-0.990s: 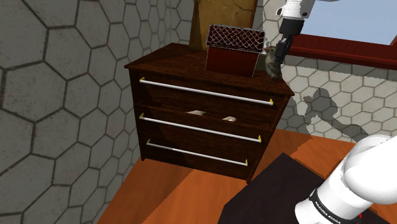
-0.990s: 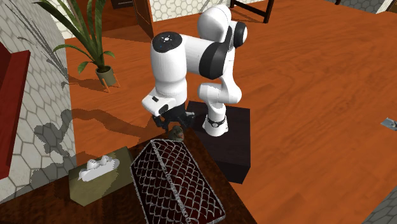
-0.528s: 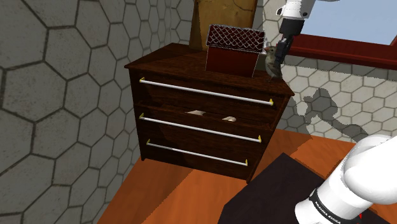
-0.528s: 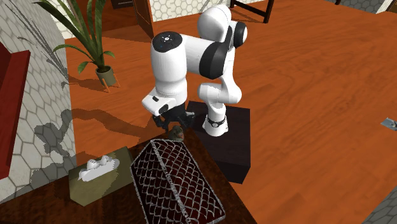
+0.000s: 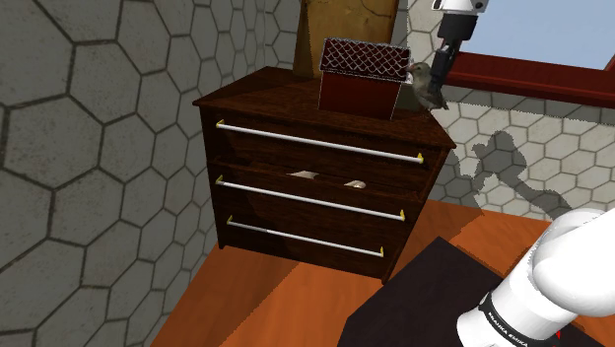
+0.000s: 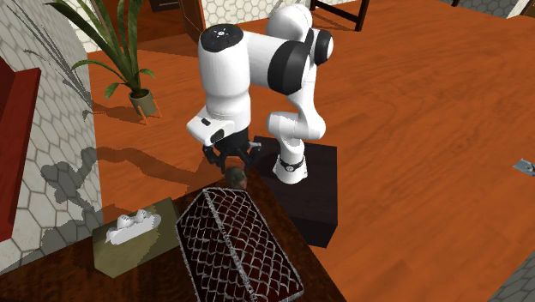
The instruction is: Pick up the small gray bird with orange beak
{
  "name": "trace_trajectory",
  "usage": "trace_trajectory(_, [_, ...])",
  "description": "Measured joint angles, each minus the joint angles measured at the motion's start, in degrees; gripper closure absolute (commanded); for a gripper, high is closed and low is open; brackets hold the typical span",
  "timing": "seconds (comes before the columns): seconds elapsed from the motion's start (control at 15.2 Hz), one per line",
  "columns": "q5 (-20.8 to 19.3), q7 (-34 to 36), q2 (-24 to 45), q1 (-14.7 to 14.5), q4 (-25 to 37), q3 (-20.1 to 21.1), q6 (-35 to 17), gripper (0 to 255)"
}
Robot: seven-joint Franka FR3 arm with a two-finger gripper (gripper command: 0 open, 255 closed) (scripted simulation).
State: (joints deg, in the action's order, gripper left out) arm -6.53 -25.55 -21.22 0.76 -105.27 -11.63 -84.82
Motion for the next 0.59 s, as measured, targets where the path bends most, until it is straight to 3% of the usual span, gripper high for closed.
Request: trace_trajectory(0.59, [0.49, -0.48, 2.94, -0.23, 9.64, 0.13, 6.74, 255])
